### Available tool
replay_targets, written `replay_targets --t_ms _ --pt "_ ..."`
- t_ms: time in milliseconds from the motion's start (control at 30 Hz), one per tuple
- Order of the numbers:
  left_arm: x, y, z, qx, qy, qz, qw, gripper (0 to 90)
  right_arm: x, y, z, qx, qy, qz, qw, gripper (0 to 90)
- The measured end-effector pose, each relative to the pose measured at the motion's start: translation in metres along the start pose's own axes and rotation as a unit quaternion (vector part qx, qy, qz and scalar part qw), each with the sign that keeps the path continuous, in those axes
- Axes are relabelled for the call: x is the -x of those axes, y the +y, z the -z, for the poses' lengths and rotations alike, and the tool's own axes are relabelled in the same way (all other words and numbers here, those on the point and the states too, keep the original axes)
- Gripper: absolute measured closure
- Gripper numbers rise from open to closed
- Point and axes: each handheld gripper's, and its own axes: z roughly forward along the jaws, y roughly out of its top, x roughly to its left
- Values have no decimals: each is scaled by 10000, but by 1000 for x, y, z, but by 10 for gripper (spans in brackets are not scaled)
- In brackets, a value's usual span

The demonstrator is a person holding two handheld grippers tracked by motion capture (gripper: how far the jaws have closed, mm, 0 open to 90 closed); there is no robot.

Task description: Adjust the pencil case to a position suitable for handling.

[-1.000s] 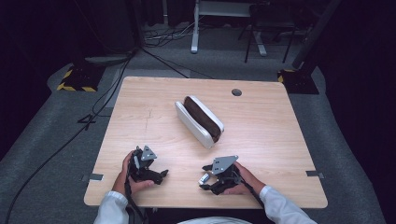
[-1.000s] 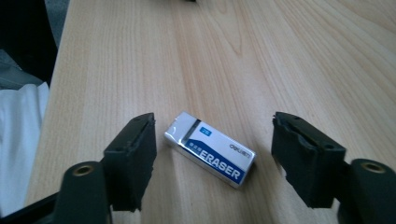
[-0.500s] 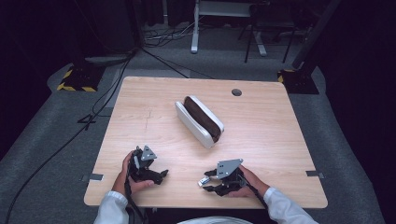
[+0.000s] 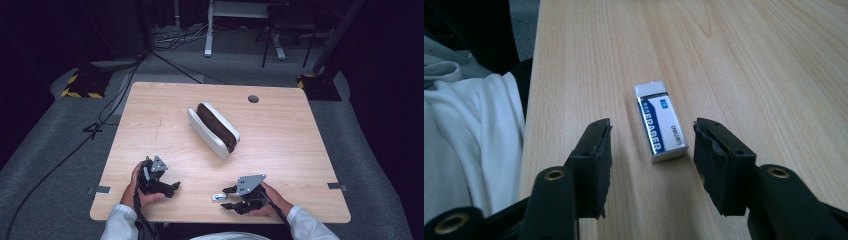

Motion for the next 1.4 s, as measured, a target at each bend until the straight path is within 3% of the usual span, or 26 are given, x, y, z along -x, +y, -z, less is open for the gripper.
replay_targets --t_ms 133,233,267,300,333,433,467,500,533,600,633,667,733,800,867,900,967,1100,1267,1400 --pt "-1 1 -1 -3 4 -21 10000 1 1 4 -5 4 -57 -12 10000 487" --pt "-1 3 -2 -14 -28 -2 10000 1 2 5 -6 8 -83 -66 9999 548" --pt "-3 4 -2 -36 -44 -44 10000 1 2 5 -6 9 -100 -82 9999 570" --pt "-5 7 -6 -17 -79 -51 10000 5 3 5 -4 -2 -187 -151 9997 667" --pt "-6 9 -7 -4 -102 -51 9999 13 4 5 -3 -19 -212 -160 9996 700" --pt "-7 13 -8 -12 -141 -143 9998 48 5 2 0 -29 -256 -208 9995 727" --pt "-7 16 -7 69 -182 -223 9996 107 6 1 2 -42 -303 -222 9993 729" --pt "-7 19 -7 66 -202 -324 9992 231 8 -2 6 -45 -364 -259 9990 732" --pt "-6 22 -8 53 -187 -344 9992 246 9 -4 8 -53 -402 -305 9987 733" --pt "-4 29 -10 112 -197 -452 9987 155 11 -9 13 -16 -477 -404 9980 734" --pt "-3 34 -11 184 -263 -473 9984 205 11 -12 17 -11 -510 -422 9978 734" --pt "-3 39 -11 258 -308 -558 9976 230 12 -16 21 -12 -540 -431 9976 734" --pt "-1 53 -11 433 -395 -644 9962 166 15 -25 31 -25 -605 -487 9970 734" --pt "0 64 -9 550 -524 -765 9942 181 17 -34 41 -11 -672 -579 9961 734" --pt "3 81 -8 680 -497 -937 9920 184 20 -45 53 6 -757 -698 9947 733" --pt "3 81 -8 680 -497 -937 9920 185 20 -45 53 6 -757 -698 9947 733" --pt "6 100 -7 717 -443 -1069 9907 206 23 -57 68 -15 -902 -793 9928 733" --pt "6 130 -3 818 -545 -1221 9876 219 25 -73 87 -13 -1033 -1028 9893 733" --pt "11 156 -7 702 -773 -1613 9814 204 25 -91 106 41 -1185 -1232 9853 733" --pt "15 166 -17 554 -828 -1790 9788 183 24 -99 115 76 -1275 -1350 9826 733"
